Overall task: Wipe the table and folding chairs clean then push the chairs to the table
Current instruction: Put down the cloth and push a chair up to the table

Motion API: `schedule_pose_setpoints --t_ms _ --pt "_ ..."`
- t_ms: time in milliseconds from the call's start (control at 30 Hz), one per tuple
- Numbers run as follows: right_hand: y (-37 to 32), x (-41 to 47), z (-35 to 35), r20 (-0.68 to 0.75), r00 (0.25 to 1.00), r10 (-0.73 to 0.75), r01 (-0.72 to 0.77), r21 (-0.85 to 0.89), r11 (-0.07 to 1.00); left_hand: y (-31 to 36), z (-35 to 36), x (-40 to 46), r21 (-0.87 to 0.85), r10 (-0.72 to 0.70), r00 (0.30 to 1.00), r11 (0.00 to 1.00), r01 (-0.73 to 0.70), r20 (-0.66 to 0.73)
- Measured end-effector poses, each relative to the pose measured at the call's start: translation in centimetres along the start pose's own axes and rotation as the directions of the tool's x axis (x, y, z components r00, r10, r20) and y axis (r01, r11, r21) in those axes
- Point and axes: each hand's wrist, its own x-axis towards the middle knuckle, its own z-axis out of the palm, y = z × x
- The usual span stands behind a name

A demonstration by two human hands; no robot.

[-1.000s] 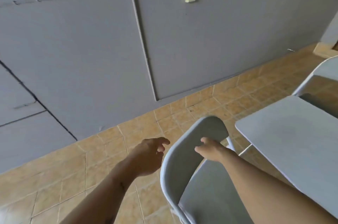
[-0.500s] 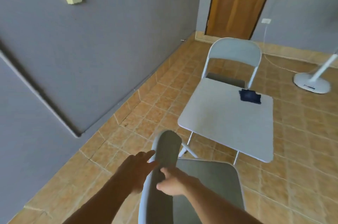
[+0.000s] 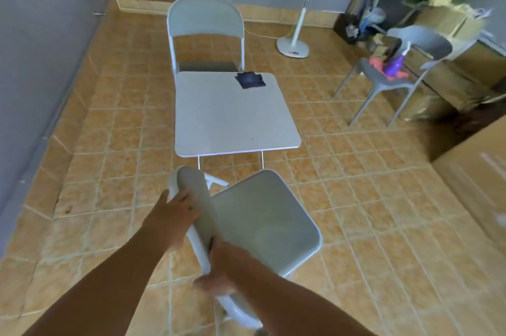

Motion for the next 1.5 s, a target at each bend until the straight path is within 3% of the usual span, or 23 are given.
schedule_pose_setpoints --t_ms 267,567,867,1133,1267,1367,1500 --pt "1.7 -0.5 1.0 -0.033 0.994 0.106 -0.105 0.032 0.994 2.4 0.4 2.4 -0.087 0.073 0.982 0.992 -0.089 -0.175" --pt "0.0 -0.8 4.0 0.028 0.993 0.113 -0.115 0.068 0.991 1.8 2.7 0.5 -0.103 0.079 0.989 0.99 -0.092 -0.124" --pt "4.7 -4.4 3.4 0.115 0.989 0.088 -0.079 -0.08 0.994 4.8 4.2 -2.3 -0.239 0.154 0.968 0.95 -0.2 -0.196" --pt "5.6 -3.6 0.6 0.069 0.996 0.055 -0.04 -0.196 0.98 2.9 5.1 -3.6 -0.38 0.1 0.982 0.912 -0.154 -0.158" --pt "6.2 -3.5 0.3 0.062 0.998 0.003 0.009 -0.186 0.982 2.3 4.9 -2.8 -0.451 0.11 0.993 0.885 -0.12 -0.049" --pt "7.0 -3.5 0.8 0.023 1.0 -0.004 0.008 -0.165 0.986 3.5 5.8 -2.5 -0.372 0.124 0.992 0.922 -0.106 0.026" --pt "7.0 -2.6 1.4 0.05 0.999 -0.007 0.015 -0.155 0.988 3.7 6.1 -2.3 -0.316 0.066 0.998 0.946 -0.064 -0.004"
